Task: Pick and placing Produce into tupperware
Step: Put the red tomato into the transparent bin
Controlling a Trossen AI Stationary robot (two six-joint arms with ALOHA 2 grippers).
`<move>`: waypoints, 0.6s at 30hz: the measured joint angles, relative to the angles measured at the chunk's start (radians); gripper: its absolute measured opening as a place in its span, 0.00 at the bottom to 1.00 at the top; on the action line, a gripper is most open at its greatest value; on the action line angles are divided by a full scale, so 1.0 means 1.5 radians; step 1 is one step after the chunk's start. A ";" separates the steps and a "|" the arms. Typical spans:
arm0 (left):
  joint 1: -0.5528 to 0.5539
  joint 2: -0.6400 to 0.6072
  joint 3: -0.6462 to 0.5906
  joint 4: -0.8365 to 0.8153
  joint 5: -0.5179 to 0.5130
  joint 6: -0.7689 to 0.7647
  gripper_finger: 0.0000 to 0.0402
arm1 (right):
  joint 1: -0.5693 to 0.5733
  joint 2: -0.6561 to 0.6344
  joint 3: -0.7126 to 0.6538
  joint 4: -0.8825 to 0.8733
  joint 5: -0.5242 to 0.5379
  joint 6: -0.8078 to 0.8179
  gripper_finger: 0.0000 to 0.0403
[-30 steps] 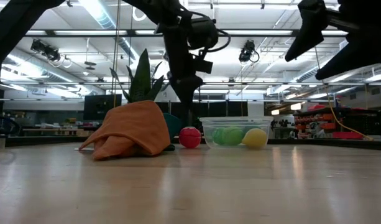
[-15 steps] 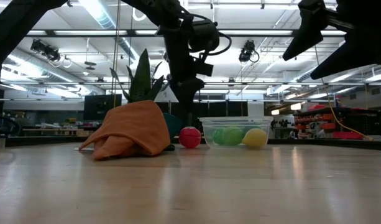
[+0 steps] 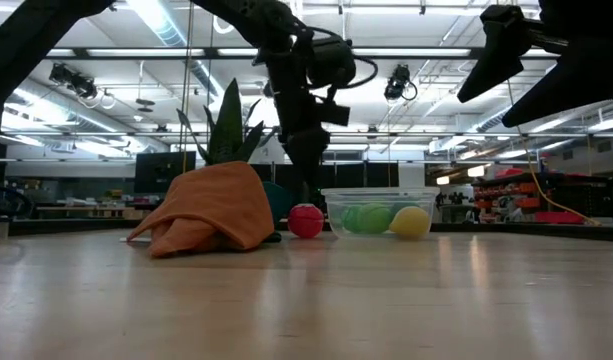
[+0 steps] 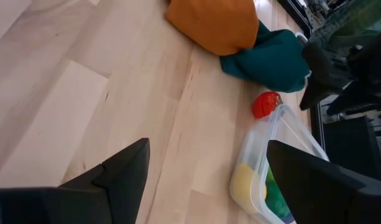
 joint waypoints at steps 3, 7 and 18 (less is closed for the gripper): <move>-0.001 0.012 -0.001 -0.004 0.000 0.001 0.74 | 0.000 0.000 0.000 0.000 0.000 0.005 0.71; -0.007 0.031 -0.001 -0.007 -0.003 0.002 0.78 | 0.000 0.000 0.000 -0.003 0.000 0.015 0.71; -0.016 0.041 0.001 -0.018 0.017 -0.006 0.89 | 0.000 0.000 0.000 -0.006 -0.013 0.018 0.71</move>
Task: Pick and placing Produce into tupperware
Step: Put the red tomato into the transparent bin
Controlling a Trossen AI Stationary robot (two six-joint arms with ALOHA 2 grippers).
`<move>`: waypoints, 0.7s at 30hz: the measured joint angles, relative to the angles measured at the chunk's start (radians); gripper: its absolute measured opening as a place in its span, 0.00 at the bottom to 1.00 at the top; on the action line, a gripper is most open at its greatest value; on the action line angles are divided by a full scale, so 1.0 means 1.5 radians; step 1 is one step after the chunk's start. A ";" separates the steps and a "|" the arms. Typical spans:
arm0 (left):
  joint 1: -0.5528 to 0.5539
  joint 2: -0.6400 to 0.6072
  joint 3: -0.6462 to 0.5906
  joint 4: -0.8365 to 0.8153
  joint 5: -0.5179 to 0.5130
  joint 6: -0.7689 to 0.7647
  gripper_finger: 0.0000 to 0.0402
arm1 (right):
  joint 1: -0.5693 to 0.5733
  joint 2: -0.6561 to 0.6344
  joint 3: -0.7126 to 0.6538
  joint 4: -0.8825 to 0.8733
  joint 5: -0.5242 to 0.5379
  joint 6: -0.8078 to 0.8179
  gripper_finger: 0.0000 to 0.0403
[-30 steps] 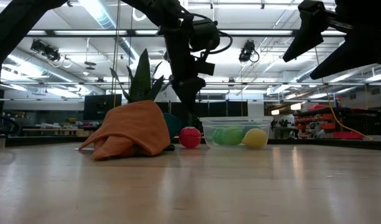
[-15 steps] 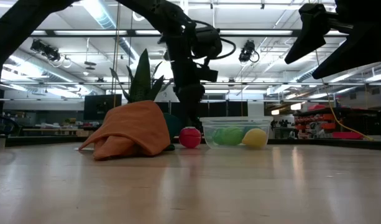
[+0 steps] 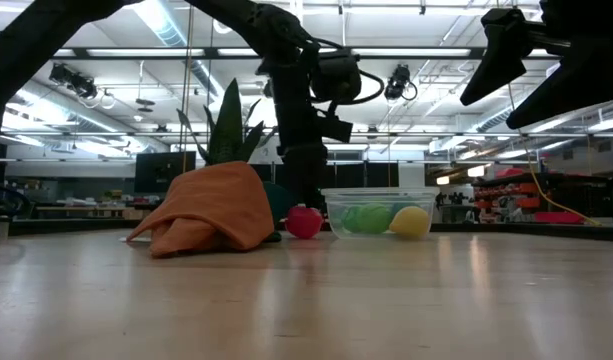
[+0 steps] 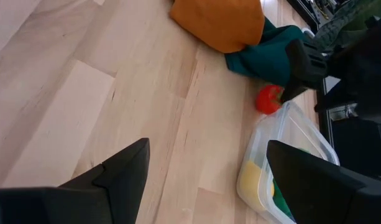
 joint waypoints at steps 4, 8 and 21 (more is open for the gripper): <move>0.003 0.000 0.000 -0.028 0.014 -0.022 0.93 | 0.000 0.000 0.000 0.000 0.000 0.000 0.71; 0.007 0.004 -0.003 -0.044 0.018 -0.037 0.94 | 0.000 0.000 0.000 0.000 -0.001 0.000 0.71; 0.012 0.002 -0.002 -0.040 0.037 -0.005 0.94 | 0.000 0.000 0.000 0.000 -0.012 0.000 0.71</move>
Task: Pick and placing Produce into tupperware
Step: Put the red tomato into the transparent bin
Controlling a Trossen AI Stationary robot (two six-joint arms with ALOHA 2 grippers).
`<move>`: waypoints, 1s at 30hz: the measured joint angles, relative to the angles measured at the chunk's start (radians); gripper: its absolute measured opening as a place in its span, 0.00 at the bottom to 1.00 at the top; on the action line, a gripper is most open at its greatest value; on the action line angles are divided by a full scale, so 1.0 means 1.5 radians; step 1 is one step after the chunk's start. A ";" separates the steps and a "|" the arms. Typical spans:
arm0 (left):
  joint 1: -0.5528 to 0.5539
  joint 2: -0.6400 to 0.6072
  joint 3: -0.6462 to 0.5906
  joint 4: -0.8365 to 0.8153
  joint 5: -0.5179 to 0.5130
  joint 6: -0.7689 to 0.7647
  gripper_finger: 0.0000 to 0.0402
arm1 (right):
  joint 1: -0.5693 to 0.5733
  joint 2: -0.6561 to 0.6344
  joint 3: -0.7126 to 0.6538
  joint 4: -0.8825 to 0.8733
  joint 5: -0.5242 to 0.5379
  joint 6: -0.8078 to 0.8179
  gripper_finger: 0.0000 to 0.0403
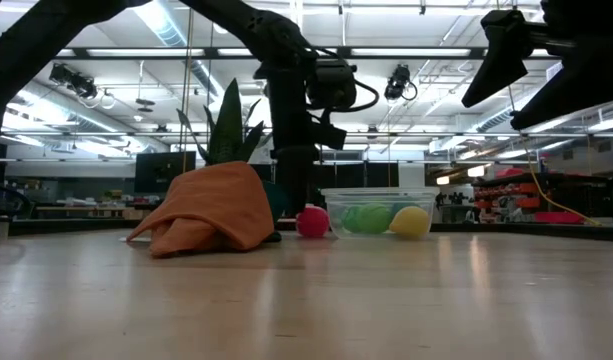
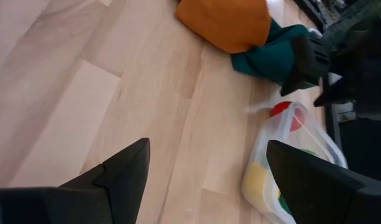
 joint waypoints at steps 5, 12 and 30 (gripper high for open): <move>0.004 0.000 0.000 -0.001 0.014 0.041 0.94 | 0.000 0.000 0.000 0.000 -0.009 0.000 0.71; 0.011 -0.001 0.000 0.010 0.043 0.097 0.94 | 0.000 0.000 0.000 0.000 -0.011 0.021 0.71; 0.028 0.002 0.001 0.052 0.132 0.135 0.94 | 0.000 0.000 0.000 0.000 -0.023 0.026 0.71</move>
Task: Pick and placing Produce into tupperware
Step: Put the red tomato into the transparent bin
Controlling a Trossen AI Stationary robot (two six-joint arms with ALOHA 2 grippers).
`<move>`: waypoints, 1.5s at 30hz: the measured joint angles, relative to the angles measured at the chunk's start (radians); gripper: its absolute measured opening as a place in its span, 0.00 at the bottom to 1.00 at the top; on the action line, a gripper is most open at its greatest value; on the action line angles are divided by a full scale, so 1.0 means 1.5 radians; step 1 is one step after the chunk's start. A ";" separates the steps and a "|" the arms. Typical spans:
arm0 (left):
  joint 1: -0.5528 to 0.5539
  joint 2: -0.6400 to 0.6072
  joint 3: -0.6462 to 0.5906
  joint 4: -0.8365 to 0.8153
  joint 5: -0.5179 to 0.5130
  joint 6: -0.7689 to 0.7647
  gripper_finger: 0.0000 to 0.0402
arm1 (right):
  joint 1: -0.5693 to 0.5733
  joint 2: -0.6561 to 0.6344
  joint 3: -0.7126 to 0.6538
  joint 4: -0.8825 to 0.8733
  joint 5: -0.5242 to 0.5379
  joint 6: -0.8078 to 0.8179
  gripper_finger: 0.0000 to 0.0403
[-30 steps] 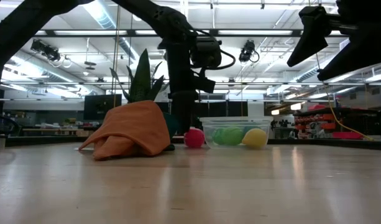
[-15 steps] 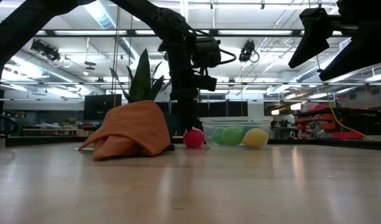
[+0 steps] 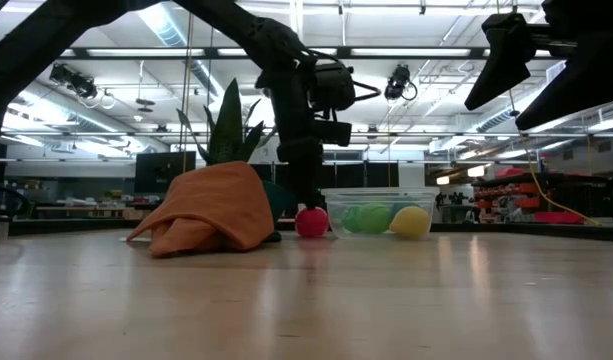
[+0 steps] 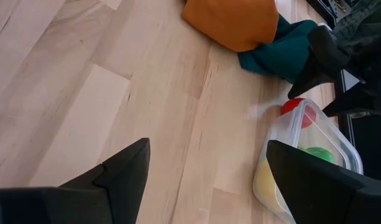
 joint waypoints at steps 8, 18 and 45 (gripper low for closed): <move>-0.001 0.023 0.000 -0.003 0.006 0.002 0.94 | 0.000 0.000 0.000 -0.002 -0.001 0.000 0.71; -0.002 0.023 0.000 0.005 0.010 -0.001 0.87 | 0.000 0.000 0.000 -0.002 -0.001 0.001 0.71; -0.025 0.053 -0.001 0.003 0.036 -0.011 0.74 | -0.001 0.000 0.000 -0.001 -0.001 0.004 0.71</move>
